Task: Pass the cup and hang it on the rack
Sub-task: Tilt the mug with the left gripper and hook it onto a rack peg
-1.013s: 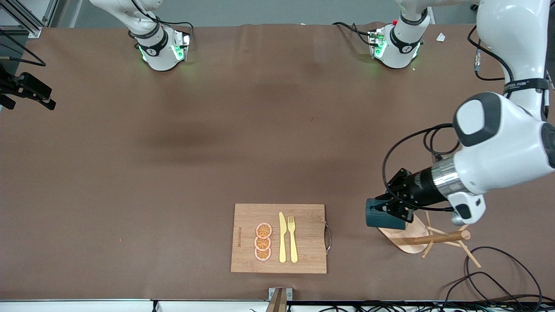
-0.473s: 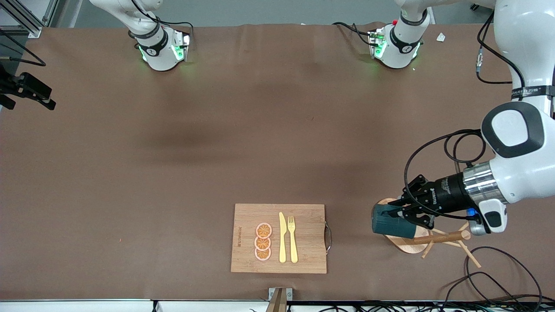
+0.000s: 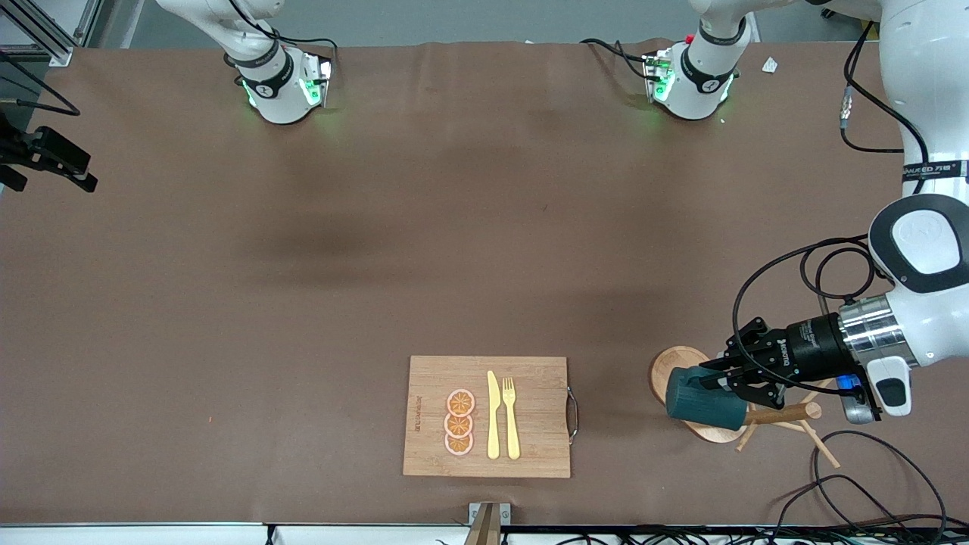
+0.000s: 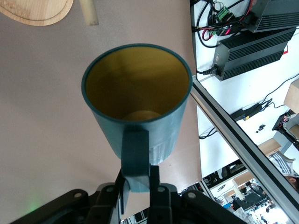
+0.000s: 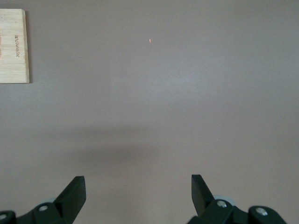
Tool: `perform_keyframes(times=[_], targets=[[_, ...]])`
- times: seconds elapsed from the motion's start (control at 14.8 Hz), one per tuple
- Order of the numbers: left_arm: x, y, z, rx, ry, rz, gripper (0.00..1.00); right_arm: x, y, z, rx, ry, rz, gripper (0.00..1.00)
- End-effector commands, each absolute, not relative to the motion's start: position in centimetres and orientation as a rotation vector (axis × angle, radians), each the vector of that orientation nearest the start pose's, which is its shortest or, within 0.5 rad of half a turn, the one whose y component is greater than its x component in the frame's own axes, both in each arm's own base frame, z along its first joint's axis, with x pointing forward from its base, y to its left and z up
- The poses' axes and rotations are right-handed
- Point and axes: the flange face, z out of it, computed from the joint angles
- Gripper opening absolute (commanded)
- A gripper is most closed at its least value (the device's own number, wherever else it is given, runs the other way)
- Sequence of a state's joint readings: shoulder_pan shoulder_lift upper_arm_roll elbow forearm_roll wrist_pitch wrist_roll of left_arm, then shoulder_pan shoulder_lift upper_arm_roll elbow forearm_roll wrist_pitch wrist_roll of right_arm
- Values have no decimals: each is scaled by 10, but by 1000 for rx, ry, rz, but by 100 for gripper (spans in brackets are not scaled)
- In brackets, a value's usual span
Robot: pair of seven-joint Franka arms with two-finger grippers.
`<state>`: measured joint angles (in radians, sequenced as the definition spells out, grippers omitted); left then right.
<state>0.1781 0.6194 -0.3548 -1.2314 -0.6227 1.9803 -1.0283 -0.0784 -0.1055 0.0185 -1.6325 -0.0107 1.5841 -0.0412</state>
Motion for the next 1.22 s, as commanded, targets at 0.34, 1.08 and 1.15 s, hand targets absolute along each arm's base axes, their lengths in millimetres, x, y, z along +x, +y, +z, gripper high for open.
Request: perform_keyframes(times=[0.34,1.08,1.15], targets=[[736,-78,441,2019,1212,-435,0,517,-31,658,-3148,46,-101,100],[742,-30,421,1867,1210,-503,0,517,-30,658,-3150,41,-103,100],[742,-25,420,1861,1216,-502,0,517,-30,658,-3150,41,-103,100]])
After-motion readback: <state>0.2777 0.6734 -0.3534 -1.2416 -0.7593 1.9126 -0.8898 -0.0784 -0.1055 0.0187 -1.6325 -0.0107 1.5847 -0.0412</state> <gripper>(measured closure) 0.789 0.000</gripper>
